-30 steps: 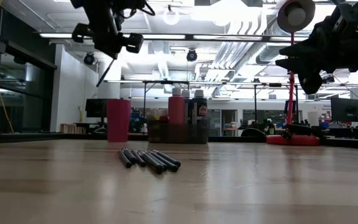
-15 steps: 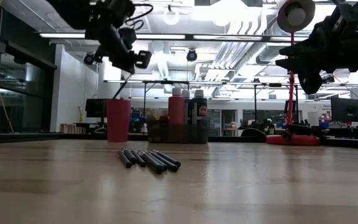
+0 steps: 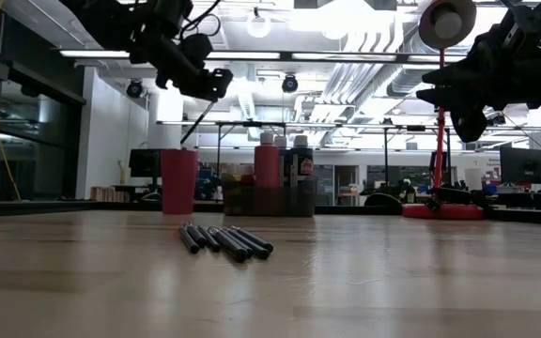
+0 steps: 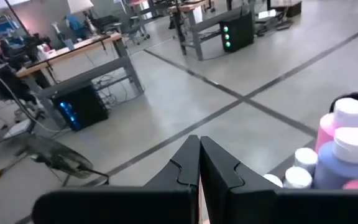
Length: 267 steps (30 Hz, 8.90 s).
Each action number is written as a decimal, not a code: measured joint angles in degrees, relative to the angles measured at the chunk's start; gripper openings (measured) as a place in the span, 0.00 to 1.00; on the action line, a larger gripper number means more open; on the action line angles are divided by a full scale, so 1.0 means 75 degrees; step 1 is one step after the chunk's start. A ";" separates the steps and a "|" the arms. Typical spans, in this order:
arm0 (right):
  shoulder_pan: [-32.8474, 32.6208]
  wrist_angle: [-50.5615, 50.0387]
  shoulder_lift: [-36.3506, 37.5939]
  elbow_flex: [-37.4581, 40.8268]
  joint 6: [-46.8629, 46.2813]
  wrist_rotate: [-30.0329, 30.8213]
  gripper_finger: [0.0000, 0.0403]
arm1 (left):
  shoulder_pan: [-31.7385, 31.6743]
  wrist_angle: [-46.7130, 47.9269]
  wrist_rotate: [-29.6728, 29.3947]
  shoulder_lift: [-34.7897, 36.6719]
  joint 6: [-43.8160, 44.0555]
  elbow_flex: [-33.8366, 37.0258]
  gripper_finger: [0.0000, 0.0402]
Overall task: Pick & Place Paint Supplies
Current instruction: Put the black paint brush into the pink cup
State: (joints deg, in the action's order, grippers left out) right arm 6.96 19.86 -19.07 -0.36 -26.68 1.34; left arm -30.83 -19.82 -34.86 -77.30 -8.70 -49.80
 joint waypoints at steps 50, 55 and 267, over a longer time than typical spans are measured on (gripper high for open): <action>0.0002 -0.0003 0.0000 -0.0001 0.0000 0.0000 0.30 | 0.3575 0.7511 0.1782 0.0600 0.5826 -0.0821 0.37; 0.0000 0.0000 0.0000 -0.0003 0.0000 0.0000 0.30 | 0.4708 0.7393 0.1868 -0.0326 0.7673 -0.1044 0.37; 0.0000 -0.0230 0.0000 -0.0003 0.0000 0.0000 0.30 | 0.0018 1.3866 -0.3911 -0.3573 -0.9887 -0.6753 0.02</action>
State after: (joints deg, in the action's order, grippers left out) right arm 6.96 18.13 -19.07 -0.38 -26.68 1.34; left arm -30.70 84.17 -64.20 -104.09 -82.85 -100.45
